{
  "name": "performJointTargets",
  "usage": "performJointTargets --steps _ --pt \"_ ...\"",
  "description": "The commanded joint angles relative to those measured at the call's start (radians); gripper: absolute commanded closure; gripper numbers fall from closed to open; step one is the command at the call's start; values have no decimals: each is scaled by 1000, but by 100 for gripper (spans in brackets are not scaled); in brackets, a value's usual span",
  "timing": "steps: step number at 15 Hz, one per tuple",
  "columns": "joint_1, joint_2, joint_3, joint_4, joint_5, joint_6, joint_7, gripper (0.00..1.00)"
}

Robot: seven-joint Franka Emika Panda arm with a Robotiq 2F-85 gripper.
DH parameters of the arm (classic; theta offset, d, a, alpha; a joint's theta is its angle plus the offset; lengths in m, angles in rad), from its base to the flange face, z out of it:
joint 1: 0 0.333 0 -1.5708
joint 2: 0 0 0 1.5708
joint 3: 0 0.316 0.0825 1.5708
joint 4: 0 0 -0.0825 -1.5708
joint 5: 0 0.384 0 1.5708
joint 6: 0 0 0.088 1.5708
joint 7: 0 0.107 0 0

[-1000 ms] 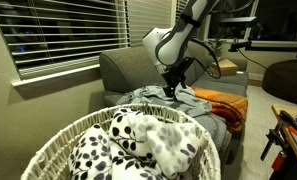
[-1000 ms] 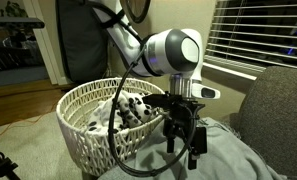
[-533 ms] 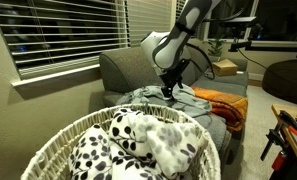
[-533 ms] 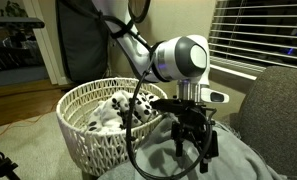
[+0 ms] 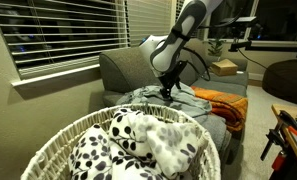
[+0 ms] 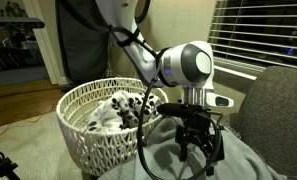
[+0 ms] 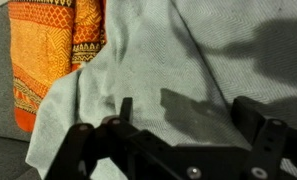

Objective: Put the gray blanket in the white basket

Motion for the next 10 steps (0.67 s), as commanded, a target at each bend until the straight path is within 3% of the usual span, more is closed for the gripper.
performJointTargets --steps 1,10 --pt "-6 29 -1 42 12 -33 -31 0" --pt "-7 69 -11 60 4 -31 -38 0"
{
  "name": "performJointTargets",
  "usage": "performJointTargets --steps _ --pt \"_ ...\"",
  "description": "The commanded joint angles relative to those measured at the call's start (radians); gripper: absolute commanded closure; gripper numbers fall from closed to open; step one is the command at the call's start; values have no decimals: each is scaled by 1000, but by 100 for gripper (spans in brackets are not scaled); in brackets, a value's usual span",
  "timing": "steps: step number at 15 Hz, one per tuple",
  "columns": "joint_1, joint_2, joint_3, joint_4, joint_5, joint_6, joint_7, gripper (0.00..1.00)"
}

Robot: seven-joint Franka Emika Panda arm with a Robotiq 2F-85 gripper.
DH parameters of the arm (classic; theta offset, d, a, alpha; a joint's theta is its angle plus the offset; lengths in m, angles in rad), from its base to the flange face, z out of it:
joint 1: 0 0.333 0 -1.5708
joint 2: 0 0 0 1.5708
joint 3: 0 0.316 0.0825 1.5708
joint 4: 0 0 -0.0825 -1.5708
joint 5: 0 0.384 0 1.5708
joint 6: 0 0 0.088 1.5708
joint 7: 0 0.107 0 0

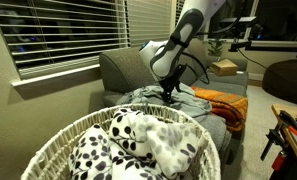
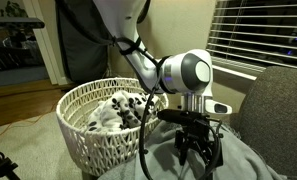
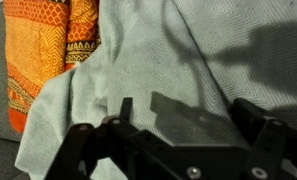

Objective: Put the gray blanket in the white basket

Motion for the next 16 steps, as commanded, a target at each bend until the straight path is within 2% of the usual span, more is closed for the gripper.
performJointTargets --steps 1,3,4,5,10,16 --pt "-4 18 -12 24 2 -30 -30 0" --pt "-5 19 -15 25 1 -32 -34 0" --pt "-4 19 -17 25 0 -32 -37 25" --pt "-4 18 -18 25 -1 -32 -37 26" --pt "-2 15 -19 26 -2 -30 -38 61" --pt "-2 13 -19 19 -1 -25 -37 97"
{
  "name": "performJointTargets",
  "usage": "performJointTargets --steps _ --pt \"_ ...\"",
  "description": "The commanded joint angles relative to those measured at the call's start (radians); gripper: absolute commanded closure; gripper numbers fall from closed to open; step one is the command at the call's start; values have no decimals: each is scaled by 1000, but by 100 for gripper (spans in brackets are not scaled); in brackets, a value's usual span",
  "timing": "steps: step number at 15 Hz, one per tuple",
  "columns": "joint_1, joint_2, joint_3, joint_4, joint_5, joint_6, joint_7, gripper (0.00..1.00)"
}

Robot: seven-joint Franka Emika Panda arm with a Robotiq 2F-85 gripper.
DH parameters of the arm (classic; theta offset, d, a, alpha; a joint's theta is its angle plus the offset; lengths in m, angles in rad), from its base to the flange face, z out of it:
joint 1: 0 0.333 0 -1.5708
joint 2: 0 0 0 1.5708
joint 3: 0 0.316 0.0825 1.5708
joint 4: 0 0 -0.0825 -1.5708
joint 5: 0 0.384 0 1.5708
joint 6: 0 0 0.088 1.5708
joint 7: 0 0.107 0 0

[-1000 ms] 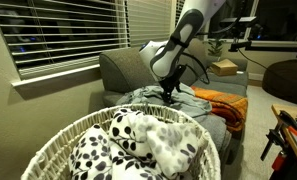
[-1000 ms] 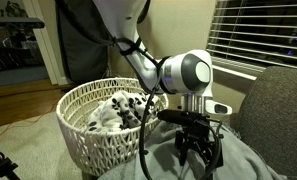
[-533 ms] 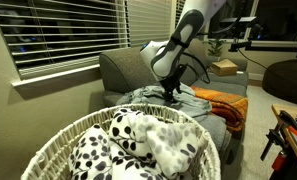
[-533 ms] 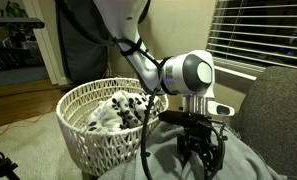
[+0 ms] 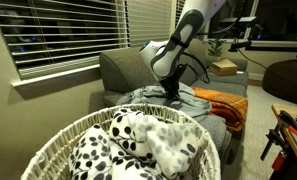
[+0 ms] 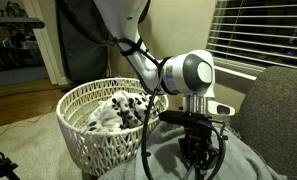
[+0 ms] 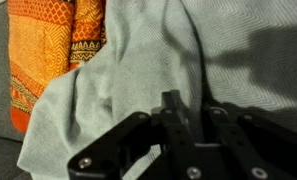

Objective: Put the gray blanket in the white basket

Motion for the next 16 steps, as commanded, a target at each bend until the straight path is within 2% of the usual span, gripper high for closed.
performJointTargets --steps 1,8,16 --pt "0 6 -9 12 -1 -23 -17 99" --pt "0 -102 10 -69 15 -3 -47 98" --pt "-1 -296 53 -191 50 -17 -83 99"
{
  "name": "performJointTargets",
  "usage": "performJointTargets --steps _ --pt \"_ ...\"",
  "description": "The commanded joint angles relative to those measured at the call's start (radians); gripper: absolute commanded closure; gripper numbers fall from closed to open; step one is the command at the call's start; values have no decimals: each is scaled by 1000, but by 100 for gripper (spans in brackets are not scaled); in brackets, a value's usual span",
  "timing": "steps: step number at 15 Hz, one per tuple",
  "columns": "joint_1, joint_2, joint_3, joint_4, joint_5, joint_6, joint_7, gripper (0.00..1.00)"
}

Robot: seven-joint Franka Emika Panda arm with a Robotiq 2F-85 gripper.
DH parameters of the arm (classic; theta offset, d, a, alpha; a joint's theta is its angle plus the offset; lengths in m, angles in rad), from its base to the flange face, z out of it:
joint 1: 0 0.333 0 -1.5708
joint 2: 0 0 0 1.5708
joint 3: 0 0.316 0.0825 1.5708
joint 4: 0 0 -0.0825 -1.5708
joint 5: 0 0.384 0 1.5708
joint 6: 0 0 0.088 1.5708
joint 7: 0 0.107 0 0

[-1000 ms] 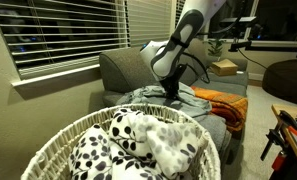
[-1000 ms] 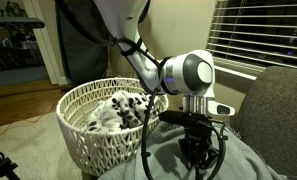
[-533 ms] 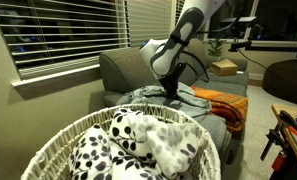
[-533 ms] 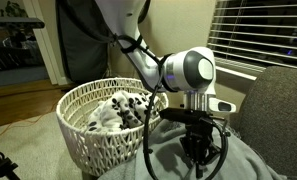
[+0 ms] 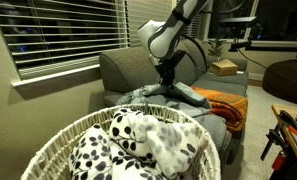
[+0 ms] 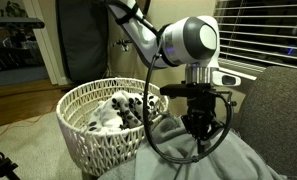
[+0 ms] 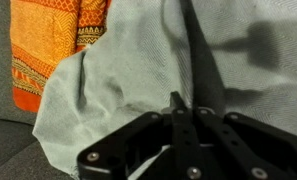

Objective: Put the gray blanket in the white basket

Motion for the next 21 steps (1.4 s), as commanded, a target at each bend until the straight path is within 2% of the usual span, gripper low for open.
performJointTargets --steps 1,9,21 --pt "-3 -151 32 -132 34 -18 -28 99" --pt "5 -290 94 -229 93 -53 -48 99" --pt "59 -367 207 -222 142 -149 -94 99"
